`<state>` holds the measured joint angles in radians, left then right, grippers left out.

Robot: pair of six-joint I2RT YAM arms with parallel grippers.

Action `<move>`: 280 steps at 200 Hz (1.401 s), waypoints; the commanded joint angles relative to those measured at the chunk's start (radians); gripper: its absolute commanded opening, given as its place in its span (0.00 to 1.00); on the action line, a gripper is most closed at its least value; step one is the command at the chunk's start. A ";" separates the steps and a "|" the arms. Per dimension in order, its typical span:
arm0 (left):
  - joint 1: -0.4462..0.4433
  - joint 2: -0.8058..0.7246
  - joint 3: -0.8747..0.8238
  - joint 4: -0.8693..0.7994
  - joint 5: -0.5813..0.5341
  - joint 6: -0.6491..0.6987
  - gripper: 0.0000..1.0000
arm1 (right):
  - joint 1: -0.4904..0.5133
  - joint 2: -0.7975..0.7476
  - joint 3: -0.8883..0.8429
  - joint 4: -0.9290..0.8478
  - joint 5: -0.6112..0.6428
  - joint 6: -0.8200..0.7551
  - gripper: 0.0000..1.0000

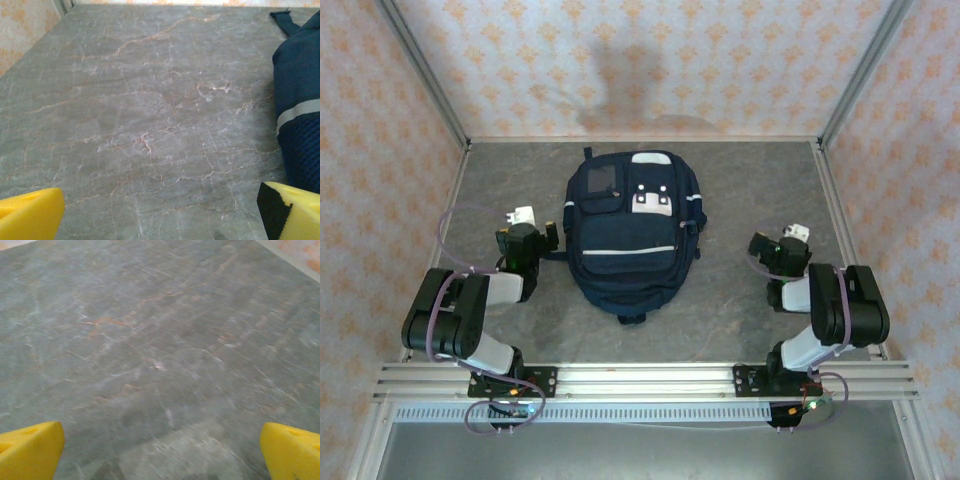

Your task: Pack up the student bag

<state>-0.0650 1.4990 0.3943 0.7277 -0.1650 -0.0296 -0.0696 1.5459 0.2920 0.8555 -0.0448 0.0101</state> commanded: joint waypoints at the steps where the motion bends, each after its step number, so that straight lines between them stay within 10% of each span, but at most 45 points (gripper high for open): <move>1: -0.001 -0.003 0.023 0.032 -0.041 0.021 1.00 | 0.072 0.005 0.108 0.013 0.037 -0.046 0.99; 280: 0.004 0.000 0.028 0.024 -0.019 0.022 1.00 | 0.079 -0.003 0.107 0.003 0.026 -0.059 0.99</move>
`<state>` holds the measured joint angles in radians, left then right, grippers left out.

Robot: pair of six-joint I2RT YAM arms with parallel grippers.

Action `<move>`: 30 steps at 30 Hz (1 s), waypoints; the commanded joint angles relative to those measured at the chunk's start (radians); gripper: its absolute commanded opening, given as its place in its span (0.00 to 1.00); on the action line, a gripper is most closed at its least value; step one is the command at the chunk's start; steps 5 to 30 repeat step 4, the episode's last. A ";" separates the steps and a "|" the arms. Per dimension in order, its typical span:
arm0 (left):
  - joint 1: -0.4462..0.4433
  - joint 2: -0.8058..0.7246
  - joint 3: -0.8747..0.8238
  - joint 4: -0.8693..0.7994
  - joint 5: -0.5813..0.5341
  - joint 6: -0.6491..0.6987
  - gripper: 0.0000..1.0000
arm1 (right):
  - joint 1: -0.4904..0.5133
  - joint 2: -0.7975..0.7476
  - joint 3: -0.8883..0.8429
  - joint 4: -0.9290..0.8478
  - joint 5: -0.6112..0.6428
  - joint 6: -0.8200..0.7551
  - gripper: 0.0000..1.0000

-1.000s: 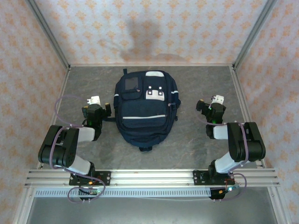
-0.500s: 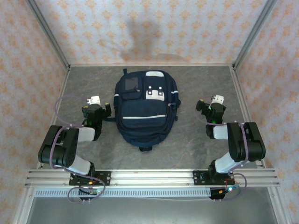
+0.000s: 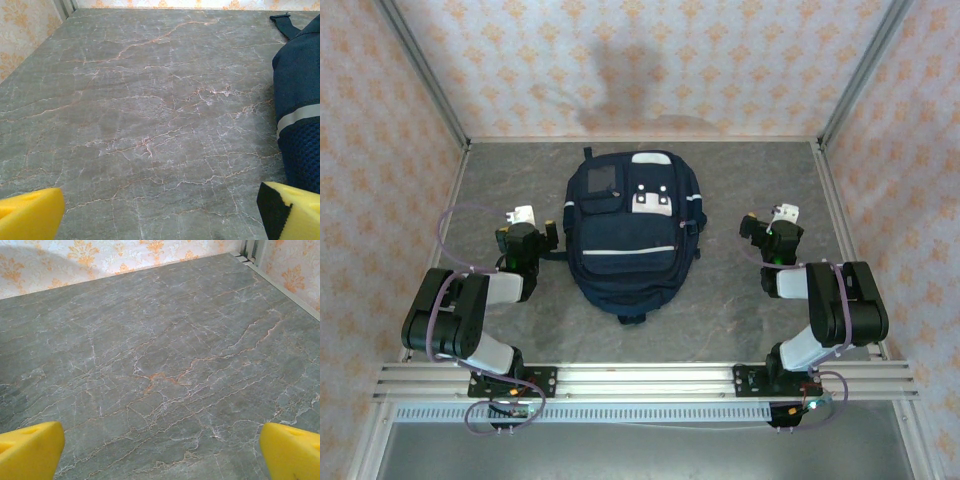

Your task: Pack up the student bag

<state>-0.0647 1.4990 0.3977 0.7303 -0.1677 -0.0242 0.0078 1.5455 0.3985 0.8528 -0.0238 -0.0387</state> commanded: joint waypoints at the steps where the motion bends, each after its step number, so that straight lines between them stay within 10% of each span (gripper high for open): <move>1: 0.003 0.000 0.024 0.021 -0.017 0.017 1.00 | 0.001 -0.003 -0.001 0.006 0.005 -0.010 0.99; 30: 0.004 -0.002 0.021 0.026 -0.016 0.019 1.00 | 0.001 -0.005 -0.001 0.005 0.005 -0.010 0.99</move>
